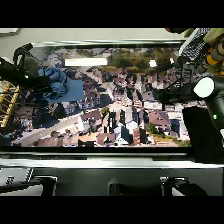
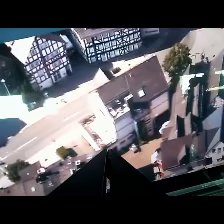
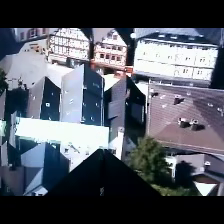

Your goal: Fold the clothes and pants, and hang the long-sleeved shirts on hangers.

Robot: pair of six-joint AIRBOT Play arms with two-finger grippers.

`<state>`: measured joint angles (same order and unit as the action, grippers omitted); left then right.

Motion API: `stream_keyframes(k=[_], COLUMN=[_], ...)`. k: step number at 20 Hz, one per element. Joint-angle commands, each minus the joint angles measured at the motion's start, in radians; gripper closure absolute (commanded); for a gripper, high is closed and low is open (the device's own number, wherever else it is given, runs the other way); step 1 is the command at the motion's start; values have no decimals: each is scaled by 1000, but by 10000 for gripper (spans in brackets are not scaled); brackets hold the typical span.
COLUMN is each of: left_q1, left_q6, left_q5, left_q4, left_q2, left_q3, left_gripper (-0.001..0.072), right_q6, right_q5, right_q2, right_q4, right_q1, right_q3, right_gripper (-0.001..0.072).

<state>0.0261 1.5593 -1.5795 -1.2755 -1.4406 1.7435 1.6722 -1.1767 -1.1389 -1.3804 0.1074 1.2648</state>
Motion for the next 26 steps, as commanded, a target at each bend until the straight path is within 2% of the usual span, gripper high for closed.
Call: stream_keyframes(k=[1,21,22,23,24,25,26], left_q1=[0,0,0,0,0,-2,-8], left_q6=[0,3,3,16,60,116,169], left_q5=[0,21,36,60,106,187,270], left_q4=[0,-1,-3,-34,-89,-179,-259], left_q2=[0,-8,-19,-35,-53,-77,-105], left_q3=[0,0,0,0,0,0,0], left_gripper=[692,687,593,394,118,71,71], right_q6=[-1,-1,-1,0,-1,-1,-1], right_q5=[0,1,3,8,14,14,15], right_q2=[0,0,0,0,0,0,0], right_q4=[0,0,0,3,4,3,3], right_q1=[1,1,1,1,1,1,1], right_q3=[1,1,1,1,1,1,1], right_gripper=[684,684,684,683,683,683,683])
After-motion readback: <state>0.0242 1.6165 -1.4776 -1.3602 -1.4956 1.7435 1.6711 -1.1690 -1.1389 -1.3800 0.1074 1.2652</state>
